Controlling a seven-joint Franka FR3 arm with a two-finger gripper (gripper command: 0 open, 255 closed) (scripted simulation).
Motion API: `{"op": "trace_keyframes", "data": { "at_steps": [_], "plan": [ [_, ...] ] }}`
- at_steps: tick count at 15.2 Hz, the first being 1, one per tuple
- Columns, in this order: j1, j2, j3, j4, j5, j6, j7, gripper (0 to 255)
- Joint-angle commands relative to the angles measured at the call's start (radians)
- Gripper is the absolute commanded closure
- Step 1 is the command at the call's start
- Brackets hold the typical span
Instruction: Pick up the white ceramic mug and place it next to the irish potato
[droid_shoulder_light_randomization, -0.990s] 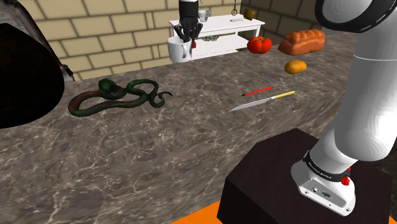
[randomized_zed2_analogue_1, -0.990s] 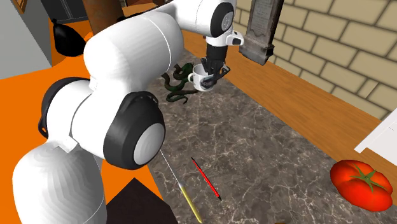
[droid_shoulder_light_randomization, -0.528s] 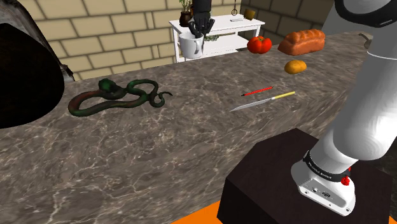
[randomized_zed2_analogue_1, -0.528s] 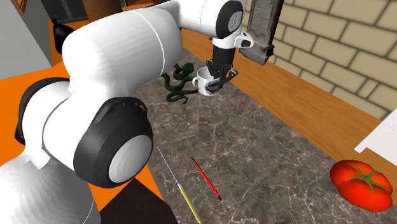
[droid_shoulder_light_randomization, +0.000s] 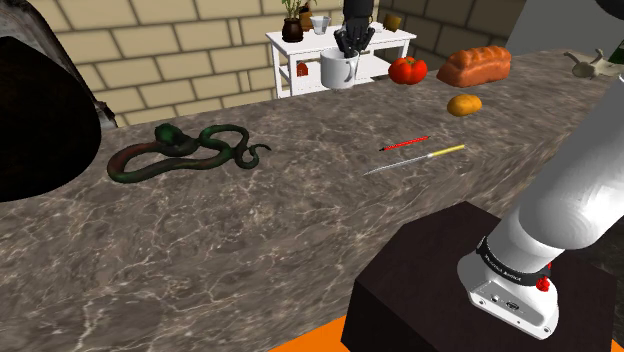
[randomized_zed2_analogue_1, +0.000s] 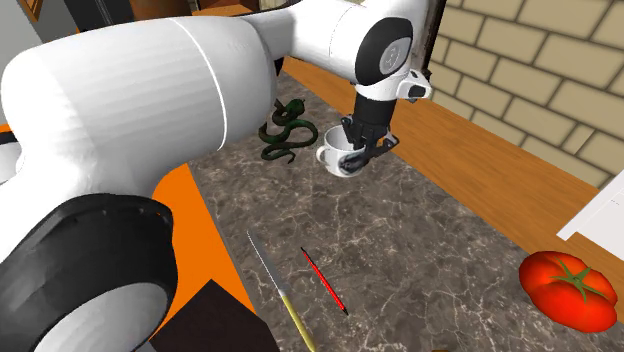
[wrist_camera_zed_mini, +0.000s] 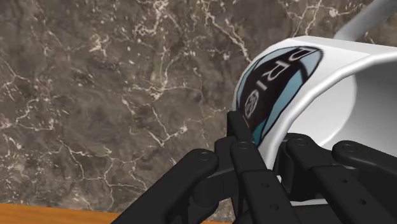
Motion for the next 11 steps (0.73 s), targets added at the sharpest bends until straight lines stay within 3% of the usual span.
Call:
{"op": "trace_keyframes", "data": {
  "at_steps": [1, 11],
  "plan": [
    [-0.021, -0.041, -0.021, -0.052, -0.002, 0.008, -0.043, 255],
    [-0.12, -0.181, -0.141, -0.202, -0.036, 0.01, -0.256, 255]
  ]
}}
